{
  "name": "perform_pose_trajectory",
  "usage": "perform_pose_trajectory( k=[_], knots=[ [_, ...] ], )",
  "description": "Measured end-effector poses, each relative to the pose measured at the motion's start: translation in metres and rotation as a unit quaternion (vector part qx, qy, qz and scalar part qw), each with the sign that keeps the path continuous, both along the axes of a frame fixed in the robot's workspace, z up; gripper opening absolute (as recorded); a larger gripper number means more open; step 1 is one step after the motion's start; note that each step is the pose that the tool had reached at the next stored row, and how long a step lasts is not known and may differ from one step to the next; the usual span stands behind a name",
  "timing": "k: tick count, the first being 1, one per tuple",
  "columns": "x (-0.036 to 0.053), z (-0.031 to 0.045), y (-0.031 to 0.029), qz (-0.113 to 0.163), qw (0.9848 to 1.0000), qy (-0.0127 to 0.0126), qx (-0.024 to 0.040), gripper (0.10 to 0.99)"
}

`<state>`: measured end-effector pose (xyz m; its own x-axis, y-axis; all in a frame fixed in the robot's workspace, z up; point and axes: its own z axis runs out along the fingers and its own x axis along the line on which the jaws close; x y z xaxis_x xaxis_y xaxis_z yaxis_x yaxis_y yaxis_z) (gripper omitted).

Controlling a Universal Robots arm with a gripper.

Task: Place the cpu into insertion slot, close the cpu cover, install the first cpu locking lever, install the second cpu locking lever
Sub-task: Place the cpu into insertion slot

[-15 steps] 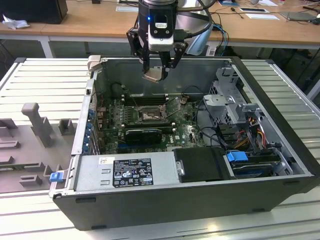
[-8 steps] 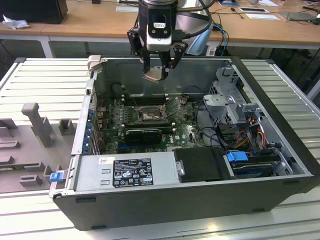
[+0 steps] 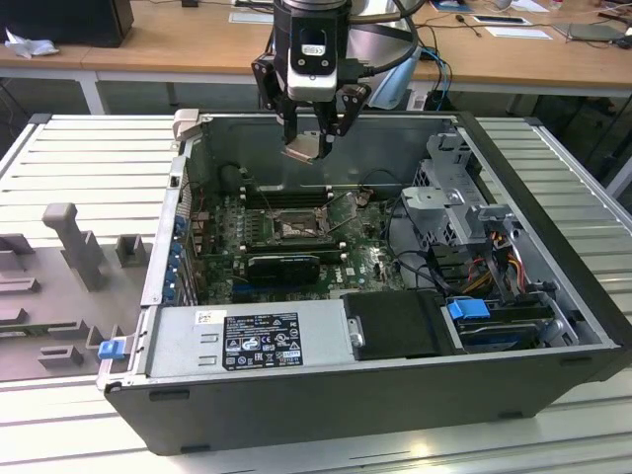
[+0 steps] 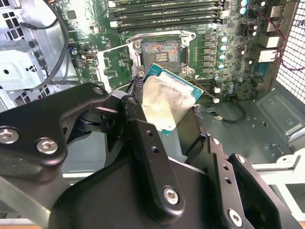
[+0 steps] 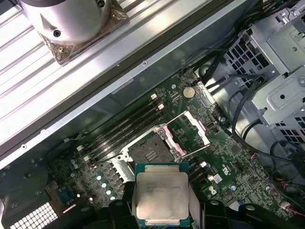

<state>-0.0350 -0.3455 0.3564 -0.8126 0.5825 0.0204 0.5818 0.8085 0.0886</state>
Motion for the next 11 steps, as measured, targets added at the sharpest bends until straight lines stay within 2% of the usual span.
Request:
perform_pose_trajectory(
  k=[11],
  knots=[
    [0.0,0.0,0.0,-0.017,0.9999,0.0,0.0,0.529]
  ],
)
